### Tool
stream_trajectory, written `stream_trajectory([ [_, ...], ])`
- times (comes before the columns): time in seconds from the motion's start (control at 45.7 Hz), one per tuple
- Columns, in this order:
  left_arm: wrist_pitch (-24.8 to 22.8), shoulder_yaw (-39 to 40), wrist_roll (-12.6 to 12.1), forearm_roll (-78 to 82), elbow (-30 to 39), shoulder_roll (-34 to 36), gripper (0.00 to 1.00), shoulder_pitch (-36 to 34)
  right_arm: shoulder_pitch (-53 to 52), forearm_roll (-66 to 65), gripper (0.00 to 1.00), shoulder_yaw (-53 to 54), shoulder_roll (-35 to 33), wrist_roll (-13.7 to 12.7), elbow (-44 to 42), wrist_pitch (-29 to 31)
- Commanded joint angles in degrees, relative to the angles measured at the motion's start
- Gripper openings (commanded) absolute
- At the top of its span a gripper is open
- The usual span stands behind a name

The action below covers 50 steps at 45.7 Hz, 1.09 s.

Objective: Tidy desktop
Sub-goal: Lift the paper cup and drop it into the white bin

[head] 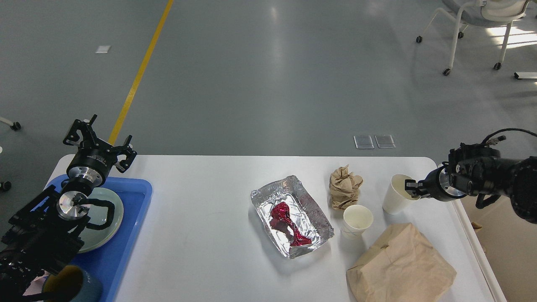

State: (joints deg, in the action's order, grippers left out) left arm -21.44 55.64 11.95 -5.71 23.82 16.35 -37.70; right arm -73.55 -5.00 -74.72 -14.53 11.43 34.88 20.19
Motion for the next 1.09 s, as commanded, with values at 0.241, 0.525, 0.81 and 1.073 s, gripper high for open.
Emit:
stream_trajectory([
  [0.241, 0.00, 0.00, 0.00, 0.00, 0.00, 0.00, 0.97, -0.01, -11.08, -0.01, 0.00, 2.13, -5.24, 0.17, 2.47, 1.95],
  [0.525, 0.00, 0.00, 0.00, 0.00, 0.00, 0.00, 0.97, -0.01, -33.31, -0.19, 0.00, 10.38, -16.49, 0.70, 8.28, 20.93],
  [0.81, 0.00, 0.00, 0.00, 0.08, 0.00, 0.00, 0.97, -0.01, -40.36, -0.45, 0.00, 13.12, -18.87, 0.26, 7.49, 27.54],
  [1.073, 0.00, 0.00, 0.00, 0.00, 0.00, 0.00, 0.97, -0.01, -19.20, 0.08, 0.00, 13.55, -20.27, 0.00, -4.19, 14.55],
])
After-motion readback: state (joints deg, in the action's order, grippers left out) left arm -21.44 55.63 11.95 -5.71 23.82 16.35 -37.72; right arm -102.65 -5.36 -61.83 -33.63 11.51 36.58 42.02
